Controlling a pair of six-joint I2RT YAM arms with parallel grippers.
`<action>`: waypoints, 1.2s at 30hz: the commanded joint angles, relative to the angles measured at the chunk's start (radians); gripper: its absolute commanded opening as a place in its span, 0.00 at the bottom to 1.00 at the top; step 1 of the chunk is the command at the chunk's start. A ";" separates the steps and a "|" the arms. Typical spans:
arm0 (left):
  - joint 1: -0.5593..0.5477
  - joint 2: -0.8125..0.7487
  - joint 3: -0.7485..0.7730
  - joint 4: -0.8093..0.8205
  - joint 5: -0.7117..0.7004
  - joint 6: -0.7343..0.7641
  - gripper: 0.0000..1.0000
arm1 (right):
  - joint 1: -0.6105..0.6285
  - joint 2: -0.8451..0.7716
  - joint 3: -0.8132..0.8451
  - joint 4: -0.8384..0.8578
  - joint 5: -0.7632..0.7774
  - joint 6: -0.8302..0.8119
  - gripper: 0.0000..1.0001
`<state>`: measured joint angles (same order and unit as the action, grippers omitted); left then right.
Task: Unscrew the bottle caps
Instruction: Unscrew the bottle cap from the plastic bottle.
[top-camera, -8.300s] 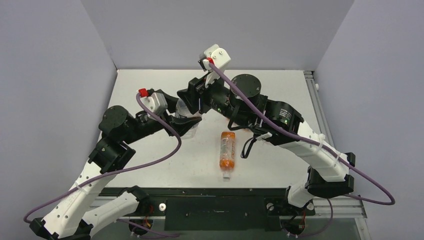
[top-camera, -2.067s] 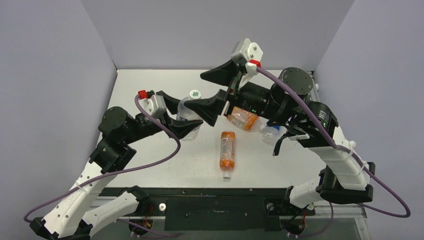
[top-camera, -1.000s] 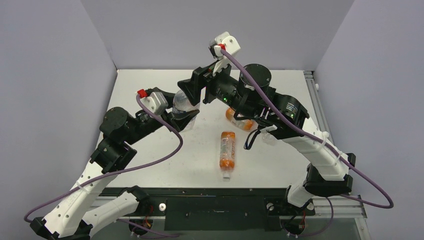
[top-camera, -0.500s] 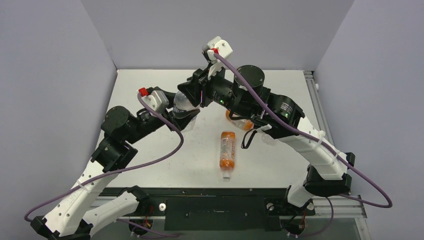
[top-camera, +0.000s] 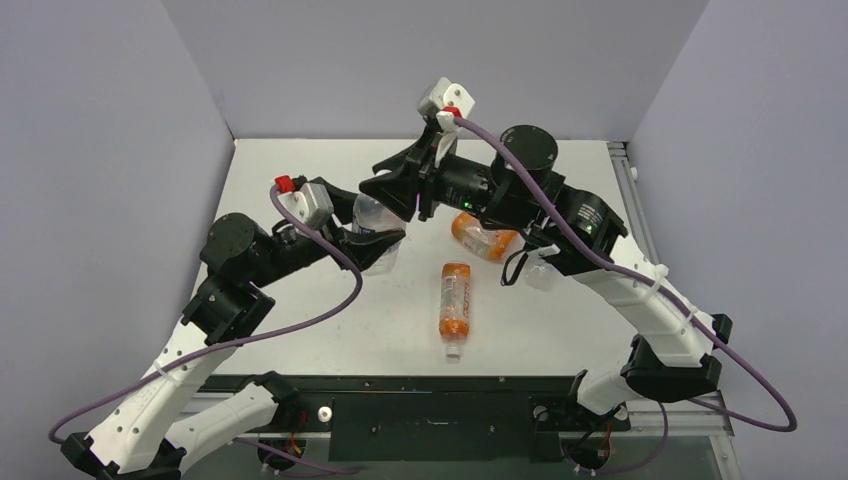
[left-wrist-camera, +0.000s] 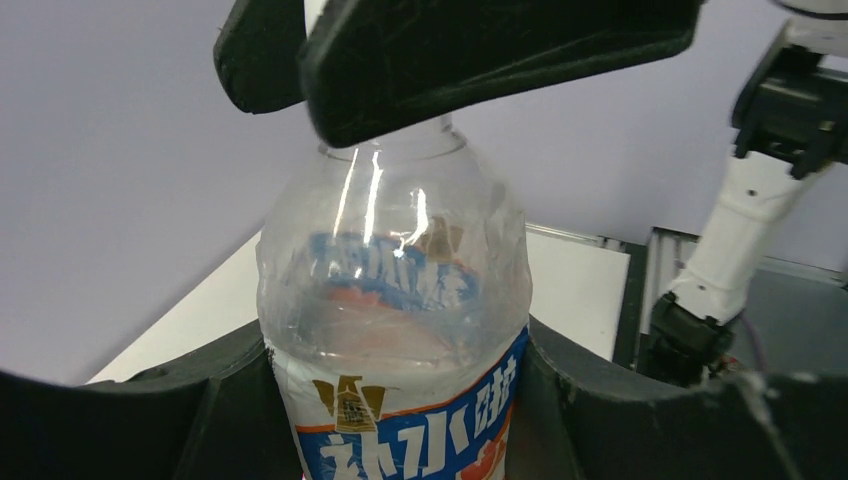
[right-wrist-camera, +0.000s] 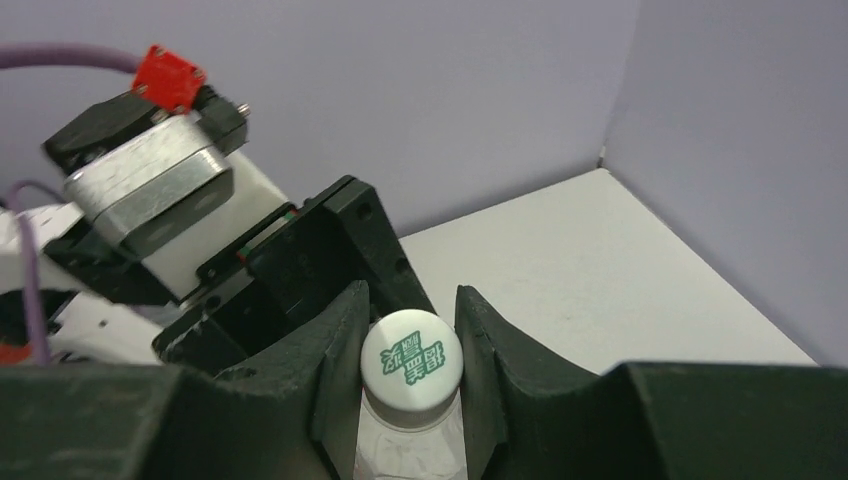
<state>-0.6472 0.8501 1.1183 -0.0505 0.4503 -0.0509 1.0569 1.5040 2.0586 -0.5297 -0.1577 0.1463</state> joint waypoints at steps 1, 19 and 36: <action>-0.005 -0.021 0.043 0.112 0.265 -0.143 0.00 | -0.056 -0.100 -0.046 0.081 -0.537 -0.091 0.00; -0.007 -0.030 0.054 0.056 0.241 -0.105 0.00 | -0.069 -0.092 -0.043 0.108 -0.104 0.031 0.82; -0.008 -0.029 0.014 0.012 -0.049 0.033 0.00 | 0.100 0.049 0.119 -0.023 0.332 0.079 0.82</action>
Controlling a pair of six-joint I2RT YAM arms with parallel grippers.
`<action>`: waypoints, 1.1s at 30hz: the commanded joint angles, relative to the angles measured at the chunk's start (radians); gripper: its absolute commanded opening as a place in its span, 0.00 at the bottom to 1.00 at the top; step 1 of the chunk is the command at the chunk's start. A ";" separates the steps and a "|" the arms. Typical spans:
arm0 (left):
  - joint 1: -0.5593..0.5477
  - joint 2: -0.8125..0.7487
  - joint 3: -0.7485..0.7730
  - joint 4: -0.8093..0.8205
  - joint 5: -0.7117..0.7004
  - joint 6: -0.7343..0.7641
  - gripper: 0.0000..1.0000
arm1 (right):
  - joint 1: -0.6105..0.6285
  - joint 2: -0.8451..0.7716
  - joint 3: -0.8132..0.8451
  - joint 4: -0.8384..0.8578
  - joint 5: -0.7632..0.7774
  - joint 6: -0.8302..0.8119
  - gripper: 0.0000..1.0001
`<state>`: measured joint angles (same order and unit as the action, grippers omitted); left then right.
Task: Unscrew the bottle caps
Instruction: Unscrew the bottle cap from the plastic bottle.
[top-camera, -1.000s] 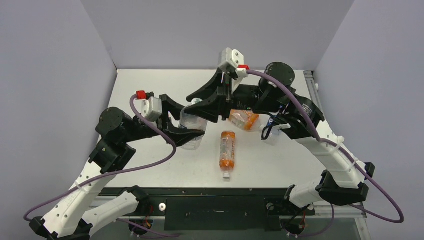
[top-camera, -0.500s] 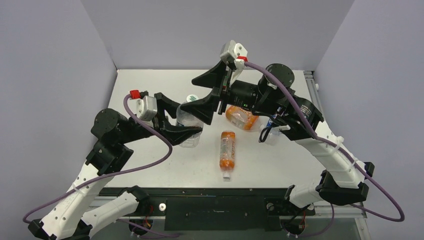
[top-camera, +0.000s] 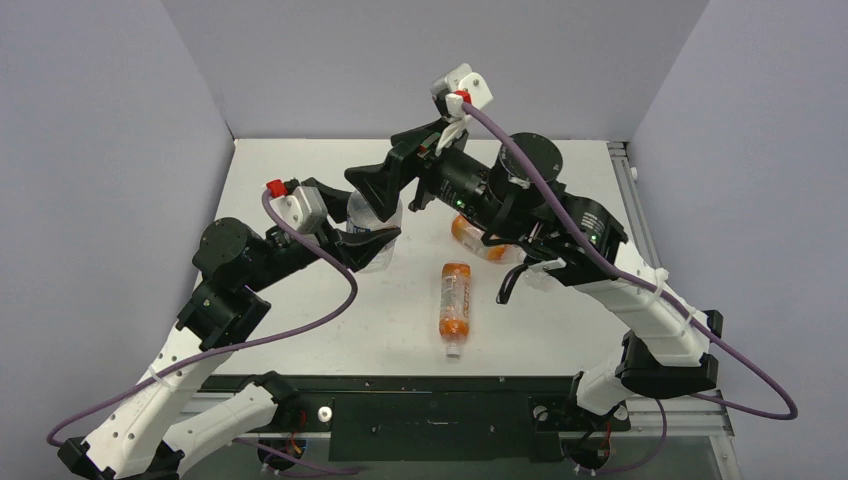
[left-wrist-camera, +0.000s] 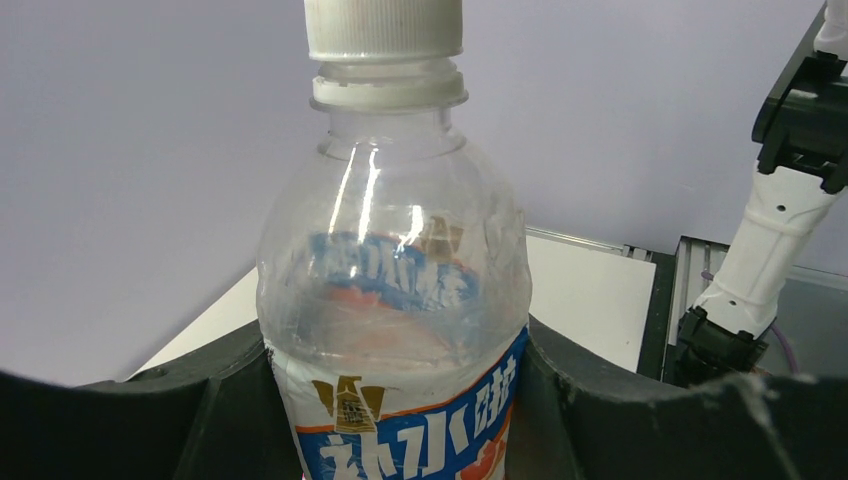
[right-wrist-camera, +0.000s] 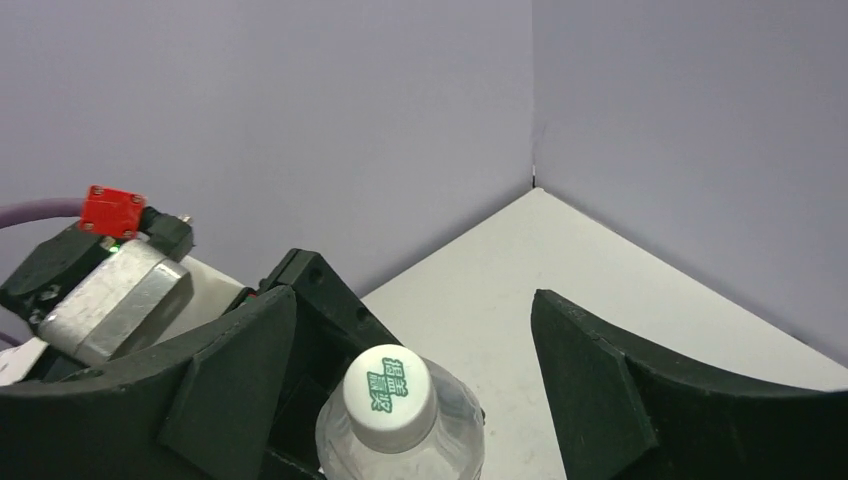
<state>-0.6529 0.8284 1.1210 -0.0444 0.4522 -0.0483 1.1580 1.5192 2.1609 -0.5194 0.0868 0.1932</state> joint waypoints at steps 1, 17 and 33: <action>-0.002 -0.006 0.014 0.004 -0.059 0.032 0.00 | 0.000 0.042 0.018 -0.036 0.088 0.034 0.80; -0.002 0.011 0.015 0.005 -0.067 0.029 0.00 | 0.000 -0.005 -0.035 -0.005 0.048 -0.008 0.05; -0.002 0.056 0.083 0.064 0.520 -0.278 0.00 | -0.175 -0.135 -0.222 0.159 -1.042 -0.046 0.00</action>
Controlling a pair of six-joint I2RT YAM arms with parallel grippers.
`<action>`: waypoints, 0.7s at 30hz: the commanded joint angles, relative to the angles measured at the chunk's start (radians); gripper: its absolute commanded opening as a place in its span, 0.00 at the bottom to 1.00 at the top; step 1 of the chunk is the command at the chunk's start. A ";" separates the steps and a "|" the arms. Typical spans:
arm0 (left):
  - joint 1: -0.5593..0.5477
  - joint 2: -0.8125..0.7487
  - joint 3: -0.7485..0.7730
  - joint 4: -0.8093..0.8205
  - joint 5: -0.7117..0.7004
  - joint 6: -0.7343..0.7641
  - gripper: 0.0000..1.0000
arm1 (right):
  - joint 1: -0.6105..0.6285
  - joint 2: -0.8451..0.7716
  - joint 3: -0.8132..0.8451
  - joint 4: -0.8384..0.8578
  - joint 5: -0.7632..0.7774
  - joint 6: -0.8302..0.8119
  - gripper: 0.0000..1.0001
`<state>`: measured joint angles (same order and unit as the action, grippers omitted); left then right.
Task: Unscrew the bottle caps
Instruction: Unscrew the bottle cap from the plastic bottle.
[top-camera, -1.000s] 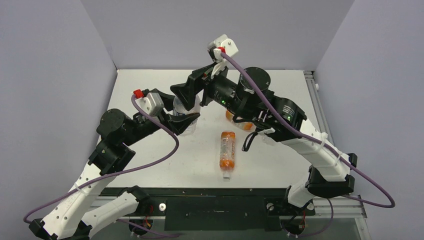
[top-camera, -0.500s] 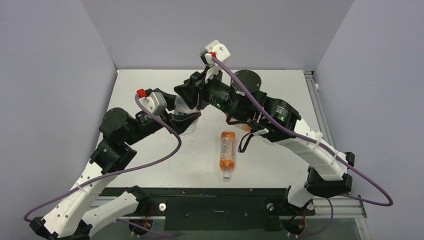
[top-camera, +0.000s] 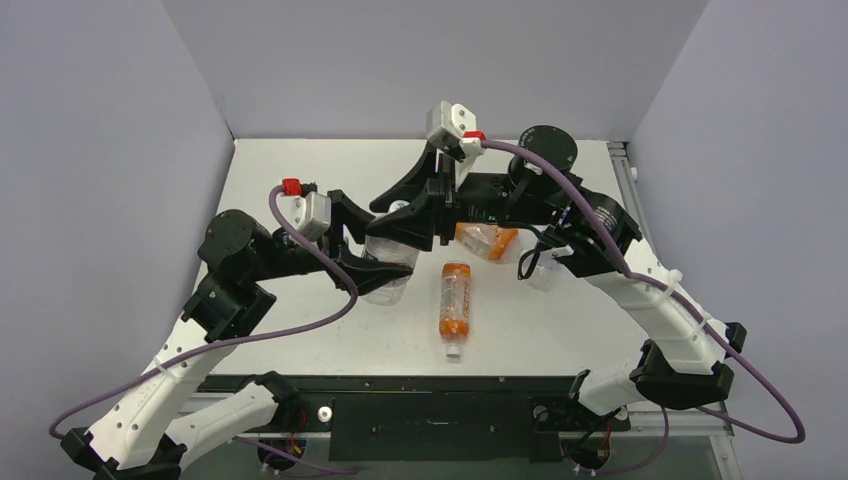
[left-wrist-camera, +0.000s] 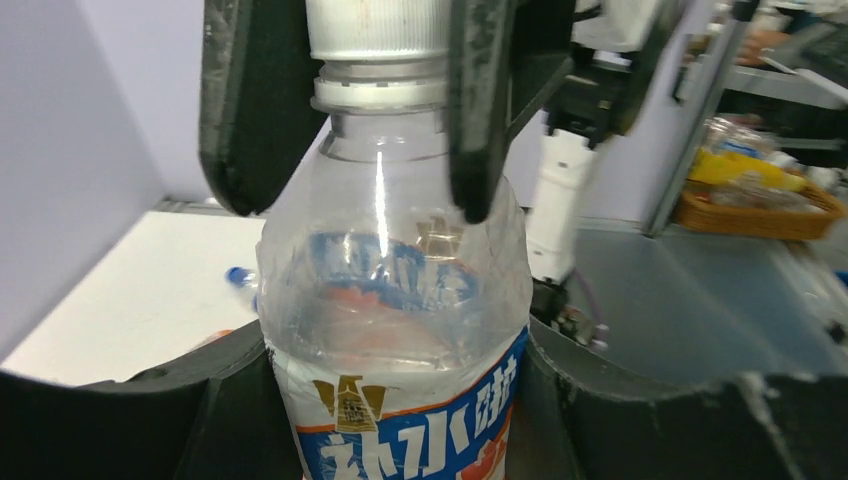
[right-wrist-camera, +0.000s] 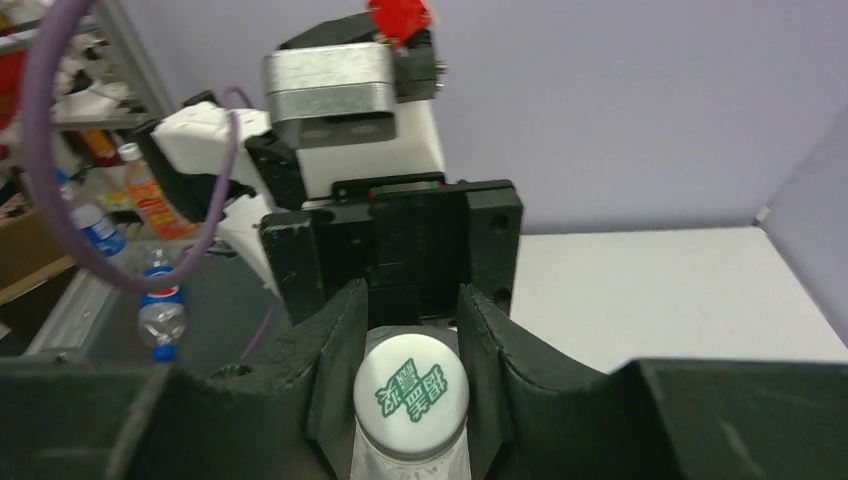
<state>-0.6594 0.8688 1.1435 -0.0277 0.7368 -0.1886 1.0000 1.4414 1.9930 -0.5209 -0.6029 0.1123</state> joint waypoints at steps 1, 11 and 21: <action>0.004 0.019 0.067 0.047 0.246 -0.141 0.00 | -0.020 -0.058 -0.067 0.206 -0.366 0.066 0.00; 0.005 -0.016 0.025 0.029 0.040 0.007 0.00 | -0.016 -0.008 0.017 0.039 0.106 0.054 0.79; 0.005 -0.042 -0.040 0.058 -0.349 0.169 0.00 | 0.124 -0.021 0.068 -0.014 0.639 0.077 0.83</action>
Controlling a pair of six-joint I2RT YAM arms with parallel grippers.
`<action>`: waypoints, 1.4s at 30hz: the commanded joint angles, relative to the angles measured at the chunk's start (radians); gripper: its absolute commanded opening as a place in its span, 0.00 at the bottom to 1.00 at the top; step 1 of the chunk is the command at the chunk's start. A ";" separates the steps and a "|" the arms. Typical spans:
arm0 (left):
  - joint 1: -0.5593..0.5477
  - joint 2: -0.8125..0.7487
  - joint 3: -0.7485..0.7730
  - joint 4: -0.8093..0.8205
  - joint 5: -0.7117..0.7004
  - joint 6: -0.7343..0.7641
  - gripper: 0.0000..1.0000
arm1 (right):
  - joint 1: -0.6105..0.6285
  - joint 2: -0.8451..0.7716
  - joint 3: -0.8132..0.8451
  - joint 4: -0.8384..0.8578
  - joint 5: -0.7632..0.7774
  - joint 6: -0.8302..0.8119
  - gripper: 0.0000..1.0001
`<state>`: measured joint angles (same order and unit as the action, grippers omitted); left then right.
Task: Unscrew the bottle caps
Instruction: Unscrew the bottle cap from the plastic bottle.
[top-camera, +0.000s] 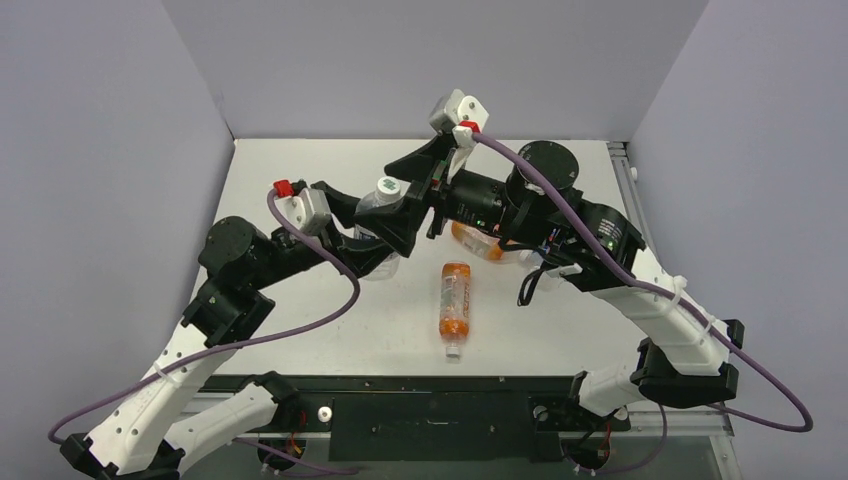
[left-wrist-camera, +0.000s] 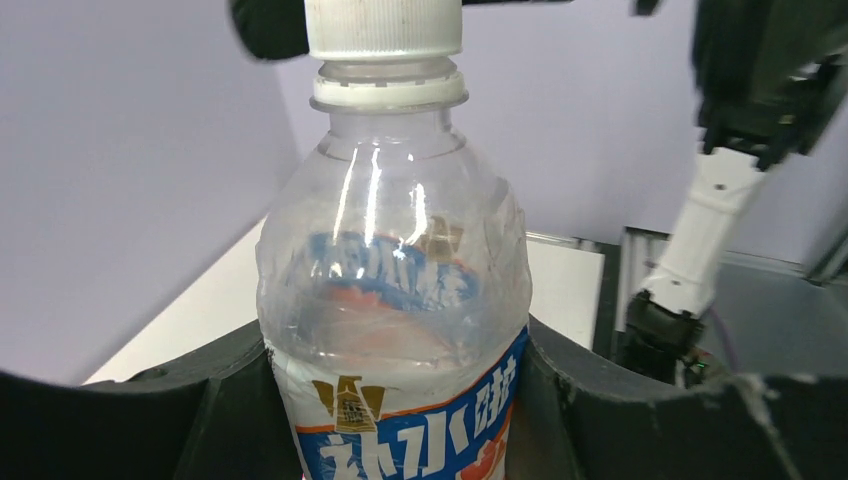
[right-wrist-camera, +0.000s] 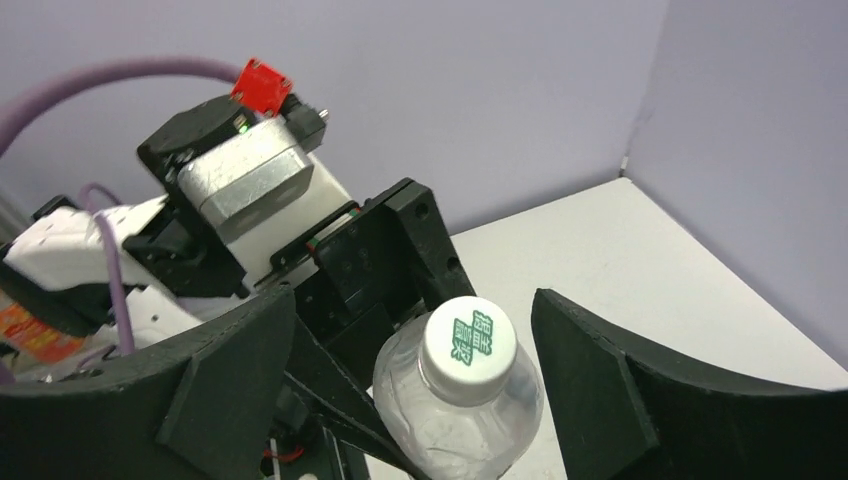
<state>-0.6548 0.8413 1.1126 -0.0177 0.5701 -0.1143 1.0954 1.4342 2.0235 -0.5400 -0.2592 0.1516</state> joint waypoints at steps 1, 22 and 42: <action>0.000 -0.014 -0.013 0.047 -0.195 0.102 0.00 | 0.037 -0.009 0.031 0.016 0.324 0.046 0.83; 0.001 -0.028 -0.021 0.038 -0.237 0.120 0.00 | 0.079 0.109 0.083 0.069 0.540 0.065 0.47; 0.002 -0.026 -0.025 0.023 -0.155 0.057 0.00 | 0.009 0.053 0.106 0.048 0.239 -0.003 0.00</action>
<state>-0.6537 0.8295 1.0813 -0.0257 0.3489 0.0032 1.1652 1.5600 2.0796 -0.5232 0.1799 0.1841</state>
